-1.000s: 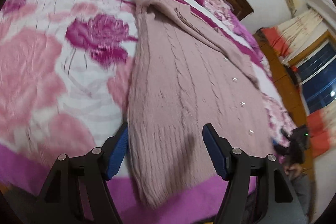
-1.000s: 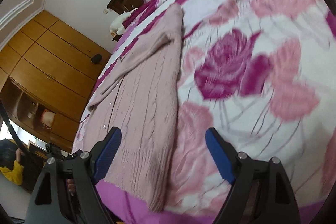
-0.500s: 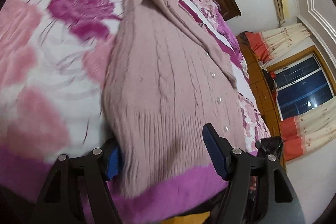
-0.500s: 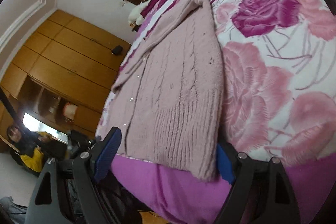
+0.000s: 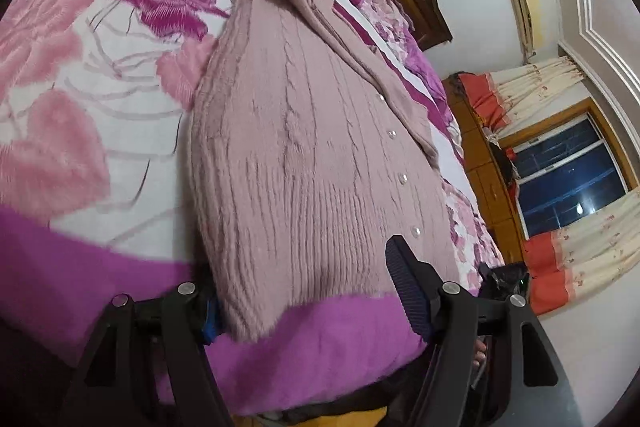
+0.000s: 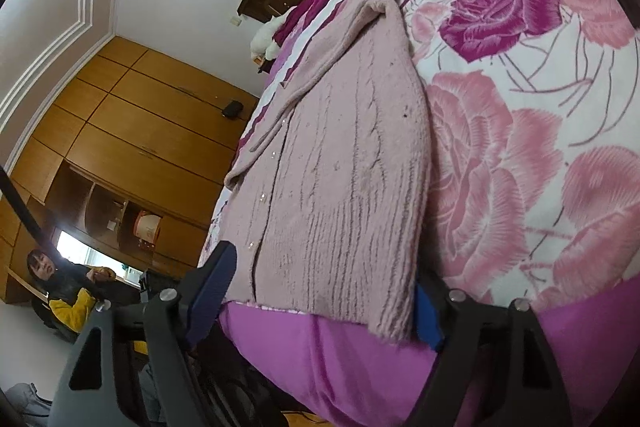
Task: Fold small clothes
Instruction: 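Grasp the ribbed hem with both grippers, then lift the hem with both grippers and fold it toward the collar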
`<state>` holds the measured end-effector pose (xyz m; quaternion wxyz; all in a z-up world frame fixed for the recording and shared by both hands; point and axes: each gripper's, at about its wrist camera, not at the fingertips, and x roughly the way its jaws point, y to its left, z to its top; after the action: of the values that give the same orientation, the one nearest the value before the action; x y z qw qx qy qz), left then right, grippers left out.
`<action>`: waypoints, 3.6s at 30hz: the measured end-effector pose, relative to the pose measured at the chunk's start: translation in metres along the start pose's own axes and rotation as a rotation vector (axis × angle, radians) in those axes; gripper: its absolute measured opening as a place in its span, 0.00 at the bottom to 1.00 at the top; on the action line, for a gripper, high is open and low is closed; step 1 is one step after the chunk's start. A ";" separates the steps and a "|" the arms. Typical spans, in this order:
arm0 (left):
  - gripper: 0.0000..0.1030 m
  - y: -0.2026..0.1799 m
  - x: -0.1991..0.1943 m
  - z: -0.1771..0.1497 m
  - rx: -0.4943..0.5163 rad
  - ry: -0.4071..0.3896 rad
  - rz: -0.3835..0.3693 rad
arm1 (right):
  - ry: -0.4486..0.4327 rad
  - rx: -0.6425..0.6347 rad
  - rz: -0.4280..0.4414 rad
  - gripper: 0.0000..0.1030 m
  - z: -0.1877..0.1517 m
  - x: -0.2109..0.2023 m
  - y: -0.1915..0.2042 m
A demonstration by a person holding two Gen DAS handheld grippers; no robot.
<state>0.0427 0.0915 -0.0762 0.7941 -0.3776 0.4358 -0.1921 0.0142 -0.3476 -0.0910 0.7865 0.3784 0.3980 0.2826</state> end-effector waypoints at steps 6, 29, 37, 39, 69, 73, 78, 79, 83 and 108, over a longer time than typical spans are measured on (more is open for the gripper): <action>0.32 0.004 -0.002 0.010 -0.035 -0.070 0.003 | -0.025 0.048 0.005 0.56 0.002 -0.002 -0.011; 0.00 0.000 -0.050 -0.004 -0.080 -0.183 0.046 | -0.176 -0.019 -0.077 0.05 0.003 -0.035 0.022; 0.00 -0.017 -0.078 -0.015 -0.041 -0.222 0.022 | -0.187 -0.085 -0.063 0.05 -0.017 -0.057 0.052; 0.00 -0.018 -0.081 -0.018 -0.034 -0.218 0.022 | -0.192 -0.089 -0.062 0.05 -0.025 -0.061 0.054; 0.00 -0.042 -0.090 0.042 -0.005 -0.256 -0.015 | -0.188 -0.170 -0.074 0.06 0.012 -0.078 0.101; 0.00 -0.047 -0.068 0.081 -0.006 -0.253 -0.006 | -0.182 -0.176 -0.085 0.06 0.066 -0.046 0.101; 0.00 -0.058 -0.032 0.131 0.025 -0.240 0.036 | -0.166 -0.192 -0.101 0.06 0.120 0.003 0.100; 0.00 -0.060 -0.026 0.140 0.037 -0.244 0.048 | -0.161 -0.188 -0.097 0.06 0.132 0.014 0.099; 0.00 -0.066 0.002 0.177 0.082 -0.252 0.094 | -0.154 -0.199 -0.101 0.06 0.163 0.047 0.094; 0.00 0.009 0.082 0.259 -0.069 -0.275 0.073 | -0.191 -0.087 -0.127 0.07 0.266 0.132 0.020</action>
<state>0.3040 0.1568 -0.0414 0.8394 -0.4112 0.3426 -0.0945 0.3036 -0.3369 -0.0237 0.8527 0.3432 0.3321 0.2120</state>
